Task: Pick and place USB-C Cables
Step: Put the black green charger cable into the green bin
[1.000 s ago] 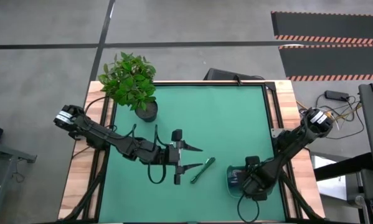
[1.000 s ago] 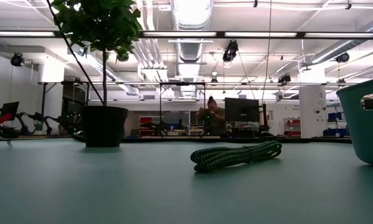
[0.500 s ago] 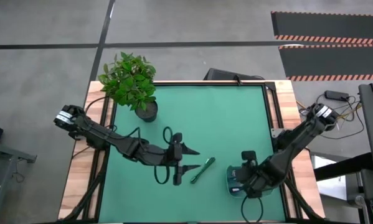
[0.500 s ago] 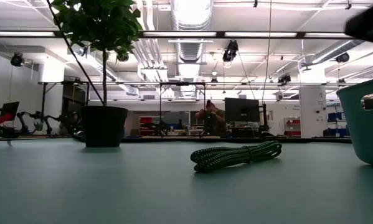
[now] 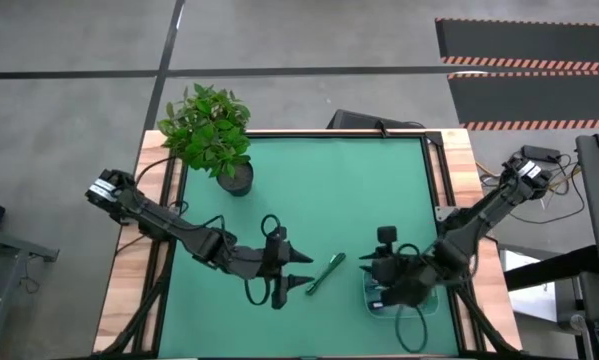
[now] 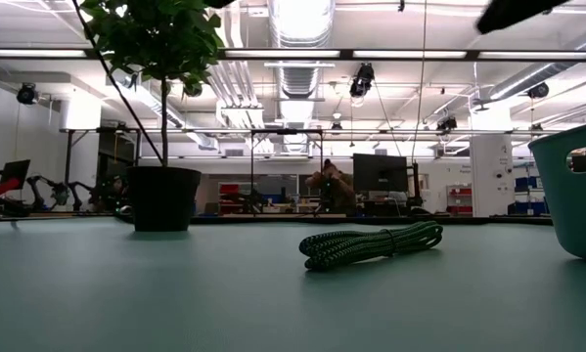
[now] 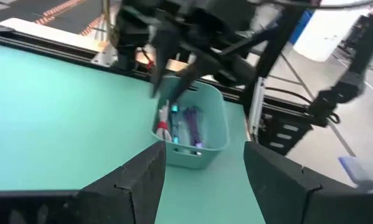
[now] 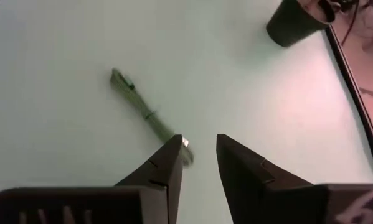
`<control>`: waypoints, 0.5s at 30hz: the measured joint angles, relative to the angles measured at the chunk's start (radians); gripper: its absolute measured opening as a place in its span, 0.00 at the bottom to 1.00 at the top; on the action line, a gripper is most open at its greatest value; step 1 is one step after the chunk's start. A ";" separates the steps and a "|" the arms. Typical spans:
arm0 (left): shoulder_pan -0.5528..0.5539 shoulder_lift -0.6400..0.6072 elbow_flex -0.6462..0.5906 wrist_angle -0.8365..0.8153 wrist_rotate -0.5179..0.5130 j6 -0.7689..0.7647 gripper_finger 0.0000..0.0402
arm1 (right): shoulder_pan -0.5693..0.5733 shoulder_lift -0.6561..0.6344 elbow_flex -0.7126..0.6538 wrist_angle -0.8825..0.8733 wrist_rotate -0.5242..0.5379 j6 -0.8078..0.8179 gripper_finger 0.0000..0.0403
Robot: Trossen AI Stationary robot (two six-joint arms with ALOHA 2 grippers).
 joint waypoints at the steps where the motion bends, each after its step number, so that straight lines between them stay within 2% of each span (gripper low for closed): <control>1: -0.007 0.000 0.000 0.000 0.000 0.000 0.50 | -0.020 0.005 0.003 0.021 -0.020 -0.028 0.22; 8: -0.037 0.000 0.000 0.000 -0.003 0.010 0.50 | -0.161 0.091 0.065 0.093 -0.187 -0.177 0.21; 15: -0.060 -0.014 0.000 -0.001 -0.108 0.092 0.50 | -0.259 0.216 0.165 0.092 -0.369 -0.284 0.25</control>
